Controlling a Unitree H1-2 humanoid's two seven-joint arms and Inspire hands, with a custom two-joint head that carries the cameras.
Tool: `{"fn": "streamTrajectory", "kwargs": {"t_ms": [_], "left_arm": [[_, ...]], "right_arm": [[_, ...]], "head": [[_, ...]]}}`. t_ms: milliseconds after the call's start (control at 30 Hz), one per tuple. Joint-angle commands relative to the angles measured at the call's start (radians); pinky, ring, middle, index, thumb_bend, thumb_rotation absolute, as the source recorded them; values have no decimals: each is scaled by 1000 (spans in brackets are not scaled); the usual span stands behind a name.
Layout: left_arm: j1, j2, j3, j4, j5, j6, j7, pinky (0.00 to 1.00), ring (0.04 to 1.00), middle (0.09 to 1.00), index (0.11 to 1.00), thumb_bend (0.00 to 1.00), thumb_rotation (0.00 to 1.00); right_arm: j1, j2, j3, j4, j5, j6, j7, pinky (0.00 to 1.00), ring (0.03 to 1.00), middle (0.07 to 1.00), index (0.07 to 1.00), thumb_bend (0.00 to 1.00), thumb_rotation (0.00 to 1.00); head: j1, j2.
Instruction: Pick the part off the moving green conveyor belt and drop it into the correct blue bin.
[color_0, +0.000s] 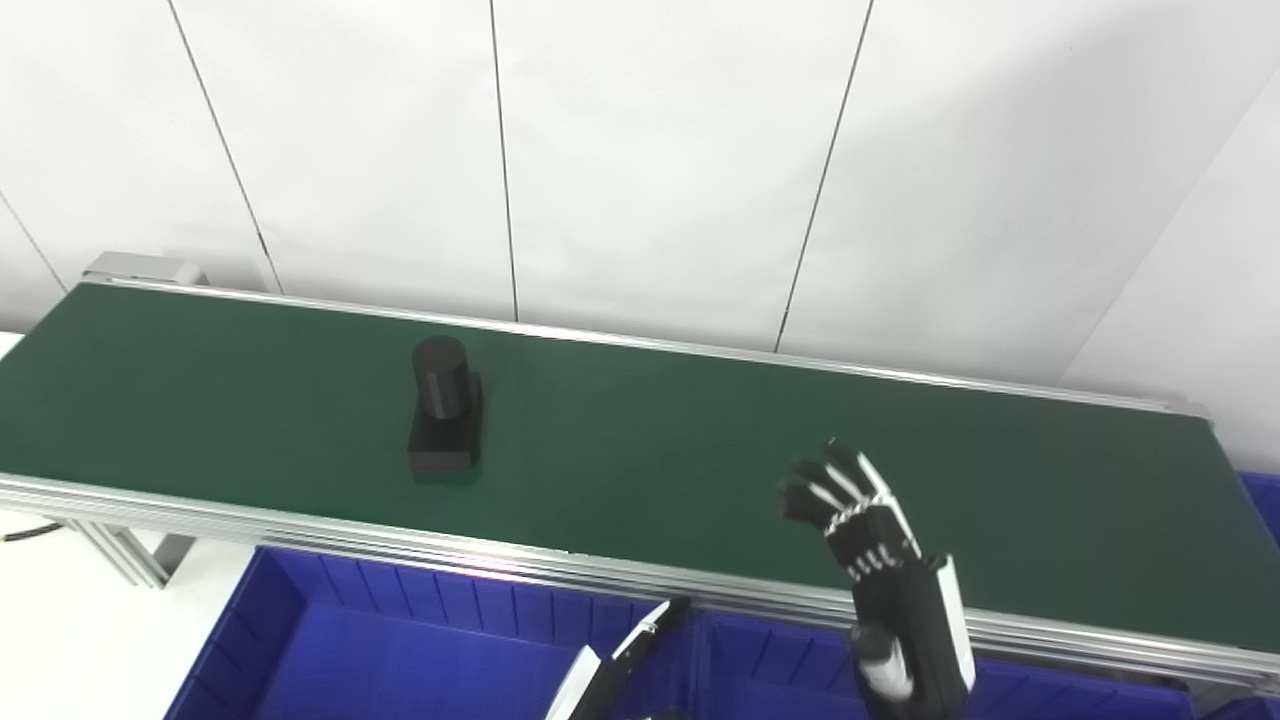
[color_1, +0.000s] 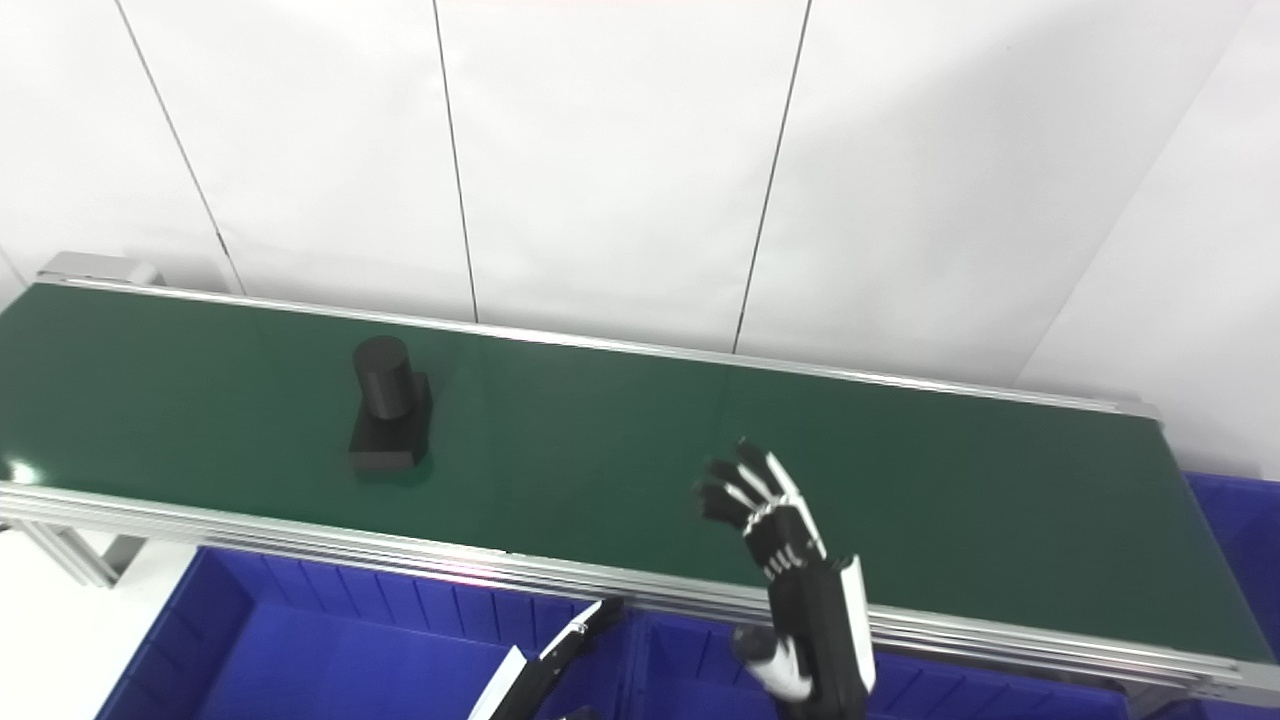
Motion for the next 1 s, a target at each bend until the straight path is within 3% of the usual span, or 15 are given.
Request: {"fn": "streamTrajectory", "kwargs": {"t_ms": [0, 400, 600, 800, 967], "left_arm": [[-15, -4, 6, -32, -14, -34, -11, 947, 948, 930, 940, 872, 976], [-14, -13, -13, -24, -1, -34, -4, 937, 941, 920, 937, 881, 994], [-12, -16, -14, -22, -3, -34, -7, 953, 938, 911, 929, 874, 988], [-6, -16, -18, -38, 12, -34, 6, 961, 933, 908, 931, 872, 989], [-4, -15, -19, -39, 17, -34, 7, 957, 929, 907, 935, 873, 1000]], "right_arm": [[-63, 11, -21, 21, 17, -32, 8, 750, 786, 851, 916, 889, 763], [-275, -6, -90, 211, -48, -9, 2, 720, 777, 859, 909, 897, 655], [-345, -3, -95, 289, -103, -18, -11, 723, 771, 851, 906, 880, 611], [-407, 8, -98, 347, -117, 10, -17, 715, 782, 856, 901, 916, 573], [-437, 21, -103, 375, -107, 33, -17, 697, 770, 850, 885, 949, 513]], "head": [[2, 3], [27, -14], [27, -21], [33, -7], [29, -18]]}}
